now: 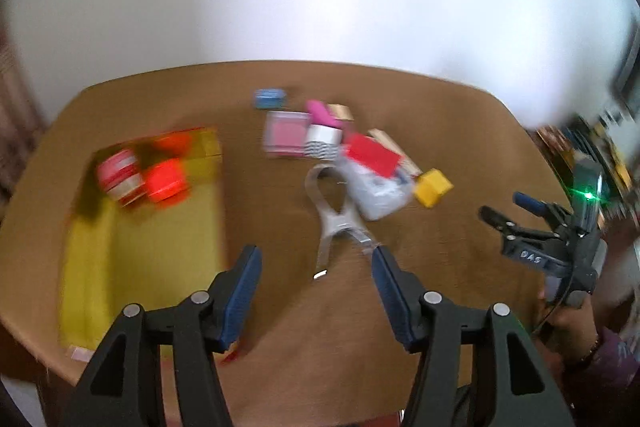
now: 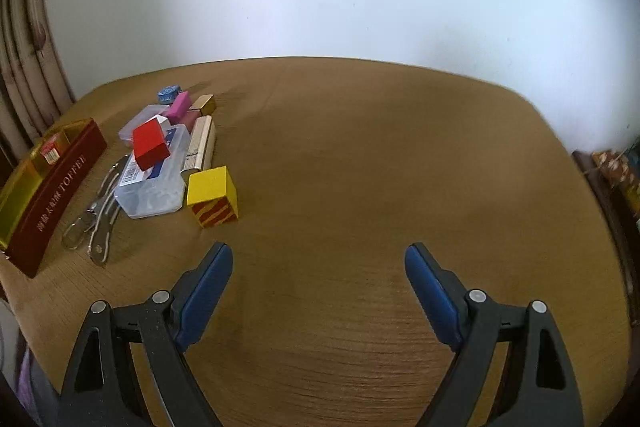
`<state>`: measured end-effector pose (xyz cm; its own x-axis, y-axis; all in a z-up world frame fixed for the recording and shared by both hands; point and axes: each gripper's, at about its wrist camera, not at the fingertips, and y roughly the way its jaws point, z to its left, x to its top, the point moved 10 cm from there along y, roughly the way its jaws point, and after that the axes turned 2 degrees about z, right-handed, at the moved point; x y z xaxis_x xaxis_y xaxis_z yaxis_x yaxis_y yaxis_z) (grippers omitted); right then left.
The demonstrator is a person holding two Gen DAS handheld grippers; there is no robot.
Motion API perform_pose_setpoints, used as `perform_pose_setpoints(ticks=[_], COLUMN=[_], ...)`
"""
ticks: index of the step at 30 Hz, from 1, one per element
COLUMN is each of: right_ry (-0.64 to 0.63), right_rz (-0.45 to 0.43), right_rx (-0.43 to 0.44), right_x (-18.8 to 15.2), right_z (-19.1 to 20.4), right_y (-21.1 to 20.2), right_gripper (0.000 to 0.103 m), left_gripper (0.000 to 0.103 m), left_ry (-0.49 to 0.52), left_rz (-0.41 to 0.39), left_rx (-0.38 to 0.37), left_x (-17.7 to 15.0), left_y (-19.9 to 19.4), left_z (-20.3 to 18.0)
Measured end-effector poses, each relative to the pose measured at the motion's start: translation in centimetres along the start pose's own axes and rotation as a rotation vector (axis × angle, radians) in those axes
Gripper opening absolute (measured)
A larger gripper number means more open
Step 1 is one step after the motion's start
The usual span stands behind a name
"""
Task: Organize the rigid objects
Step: 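Grasp the silver hole punch with the left tool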
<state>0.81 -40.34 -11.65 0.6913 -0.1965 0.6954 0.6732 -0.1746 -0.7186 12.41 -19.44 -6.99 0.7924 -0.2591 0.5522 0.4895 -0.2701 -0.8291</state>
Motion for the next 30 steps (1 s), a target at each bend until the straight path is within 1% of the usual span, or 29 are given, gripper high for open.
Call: perform_pose_setpoints(ticks=[1,3,5,7,8,10,11,15,18,19,24,27,28,29,30], right_ry=[0.003,0.02,0.035,0.05,0.06,0.071,0.074,0.067,0.06,0.061,0.07,0.067,0.068,0.069,0.07], right_rz=[-0.001,-0.006,-0.014,-0.012,-0.013,-0.008,-0.004,-0.003,0.007,0.007,0.008,0.015,0.016,0.016,0.016], right_rx=[0.001,0.027,0.042,0.062,0.069,0.088,0.095,0.105,0.107,0.11,0.119,0.127,0.126,0.127,0.13], right_x=[0.0,0.1,-0.1,-0.3,-0.3,-0.4,-0.5,-0.6,-0.8,-0.9,-1.0,-1.1,-1.2,-1.2,-1.2], right_z=[0.2,0.1,1.3,1.4,1.2,1.4,1.5,1.8,2.0,2.0,1.9,2.0,2.0,1.9,1.9], right_y=[0.0,-0.2,-0.9,-0.9,-1.0,-1.0,-1.0,-1.0,-1.0,-1.0,-1.1,-1.2,-1.2,-1.2,-1.3], right_gripper=[0.086,0.086,0.086,0.086,0.086,0.087,0.087,0.087,0.087,0.087,0.088,0.089,0.089,0.089,0.089], left_gripper=[0.059,0.059,0.059,0.059,0.059,0.059,0.059,0.059,0.059,0.059,0.059,0.059,0.059,0.058,0.051], left_ry=[0.008,0.036,0.03,0.037,0.024,0.025,0.024,0.029,0.024,0.016,-0.006,-0.038,-0.046,-0.053,-0.06], left_rz=[0.009,0.051,0.093,0.143,0.161,0.193,0.213,0.222,0.238,0.246,0.279,0.273,0.259,0.243,0.232], left_rx=[0.011,0.0,0.002,0.001,-0.001,-0.035,-0.029,-0.038,-0.013,-0.024,-0.033,-0.029,-0.029,-0.028,-0.021], left_x=[0.4,1.2,1.5,1.5,1.5,1.4,1.3,1.5,1.8,1.8,1.9,2.1,2.0,2.2,2.3], left_y=[0.8,3.0,5.0,7.0,7.8,9.0,9.6,10.7,11.9,12.3,13.8,14.8,14.3,14.4,14.4], left_z=[-0.2,-1.1,-1.0,-0.9,-0.6,-0.7,-0.5,-0.5,-0.1,-0.1,-0.1,0.2,0.5,0.6,0.7])
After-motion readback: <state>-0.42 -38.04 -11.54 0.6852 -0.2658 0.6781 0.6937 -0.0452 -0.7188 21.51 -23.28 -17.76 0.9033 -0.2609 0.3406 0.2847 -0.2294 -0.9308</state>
